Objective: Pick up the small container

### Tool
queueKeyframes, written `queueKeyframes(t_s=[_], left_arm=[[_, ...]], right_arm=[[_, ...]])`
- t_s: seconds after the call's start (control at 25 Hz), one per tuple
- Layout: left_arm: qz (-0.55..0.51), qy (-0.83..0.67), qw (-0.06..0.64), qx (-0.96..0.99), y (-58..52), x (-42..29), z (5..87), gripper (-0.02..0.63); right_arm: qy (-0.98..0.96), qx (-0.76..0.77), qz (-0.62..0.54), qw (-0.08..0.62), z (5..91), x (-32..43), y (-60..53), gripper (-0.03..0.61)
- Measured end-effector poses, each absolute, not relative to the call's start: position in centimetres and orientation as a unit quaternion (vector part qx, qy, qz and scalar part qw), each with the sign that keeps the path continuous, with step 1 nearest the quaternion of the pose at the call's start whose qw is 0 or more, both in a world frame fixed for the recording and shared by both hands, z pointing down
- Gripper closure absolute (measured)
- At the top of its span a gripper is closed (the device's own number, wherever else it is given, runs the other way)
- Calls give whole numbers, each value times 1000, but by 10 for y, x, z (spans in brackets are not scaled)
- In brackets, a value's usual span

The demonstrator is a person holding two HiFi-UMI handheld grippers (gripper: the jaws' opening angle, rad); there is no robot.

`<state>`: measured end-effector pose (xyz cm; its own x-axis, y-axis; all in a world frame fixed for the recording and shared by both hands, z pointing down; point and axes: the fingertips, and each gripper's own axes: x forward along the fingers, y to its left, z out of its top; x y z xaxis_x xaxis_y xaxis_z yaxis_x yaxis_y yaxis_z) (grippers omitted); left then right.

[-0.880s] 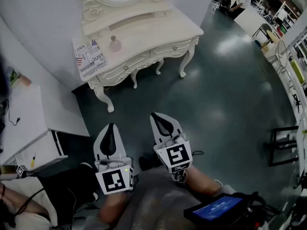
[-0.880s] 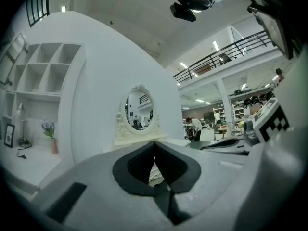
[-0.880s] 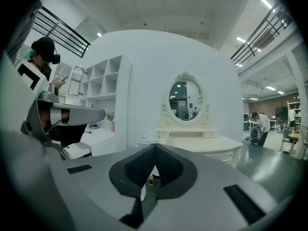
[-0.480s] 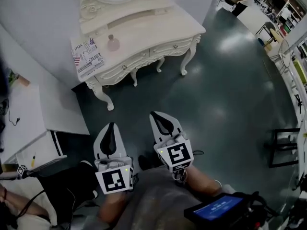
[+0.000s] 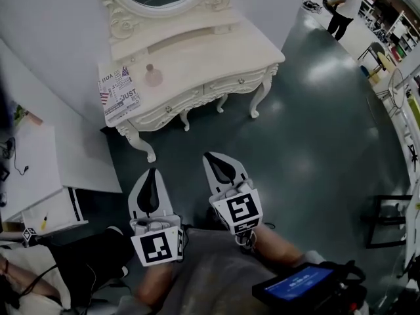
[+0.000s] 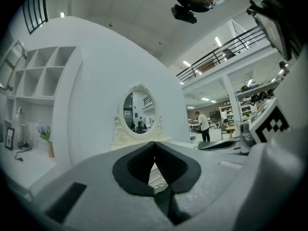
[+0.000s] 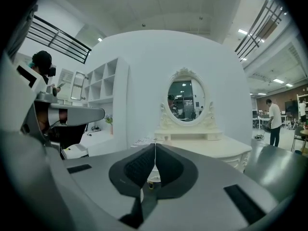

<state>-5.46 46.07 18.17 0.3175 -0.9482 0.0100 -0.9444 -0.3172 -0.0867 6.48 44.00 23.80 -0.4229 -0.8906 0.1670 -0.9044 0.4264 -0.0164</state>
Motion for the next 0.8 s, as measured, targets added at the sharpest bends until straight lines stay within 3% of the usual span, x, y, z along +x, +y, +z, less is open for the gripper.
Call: queueKeyframes(t_s=[0.8], left_arm=[[-44,593,-5,-804,330,-83,217,600]], right_arm=[[-841,530,69,86,271,44,309,565]])
